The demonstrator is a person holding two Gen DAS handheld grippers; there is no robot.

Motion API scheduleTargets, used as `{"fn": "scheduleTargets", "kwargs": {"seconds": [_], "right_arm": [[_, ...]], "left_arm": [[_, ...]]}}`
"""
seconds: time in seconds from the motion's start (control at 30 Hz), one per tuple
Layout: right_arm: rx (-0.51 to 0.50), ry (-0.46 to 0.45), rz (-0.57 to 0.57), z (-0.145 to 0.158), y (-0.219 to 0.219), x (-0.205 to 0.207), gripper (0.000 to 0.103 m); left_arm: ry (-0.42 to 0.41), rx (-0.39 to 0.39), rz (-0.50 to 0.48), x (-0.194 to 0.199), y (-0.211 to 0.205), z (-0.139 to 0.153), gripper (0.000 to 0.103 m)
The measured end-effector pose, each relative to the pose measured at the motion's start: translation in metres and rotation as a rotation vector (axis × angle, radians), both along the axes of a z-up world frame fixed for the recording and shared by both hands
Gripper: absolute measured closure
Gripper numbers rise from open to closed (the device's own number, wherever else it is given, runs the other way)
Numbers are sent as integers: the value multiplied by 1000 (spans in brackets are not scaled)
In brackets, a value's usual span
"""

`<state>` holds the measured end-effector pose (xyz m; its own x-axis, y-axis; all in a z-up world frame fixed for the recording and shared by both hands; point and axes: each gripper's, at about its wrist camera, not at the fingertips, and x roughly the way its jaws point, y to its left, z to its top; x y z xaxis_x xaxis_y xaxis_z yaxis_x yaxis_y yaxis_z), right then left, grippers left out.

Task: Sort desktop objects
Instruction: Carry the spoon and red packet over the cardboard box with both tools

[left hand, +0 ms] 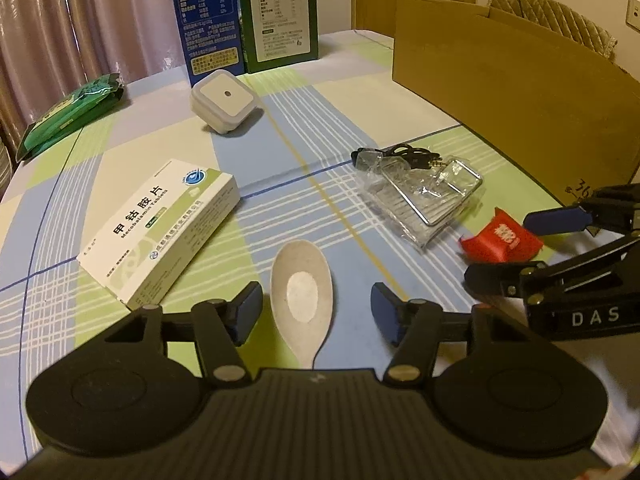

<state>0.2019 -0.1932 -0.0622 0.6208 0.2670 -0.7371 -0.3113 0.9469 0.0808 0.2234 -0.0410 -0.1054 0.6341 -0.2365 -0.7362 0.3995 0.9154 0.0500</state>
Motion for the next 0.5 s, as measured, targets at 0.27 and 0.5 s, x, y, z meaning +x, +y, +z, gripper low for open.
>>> {"fn": "scheduleTargets", "kwargs": {"seconds": [0.27,0.5], "right_arm": [[13,6,-1,0,-1,2,28],[20,0,-15,2,-1,3,42]], "left_arm": [[0,-2,26,3,2,-1,48],[-1,-3,54,5,6,0,69]]}}
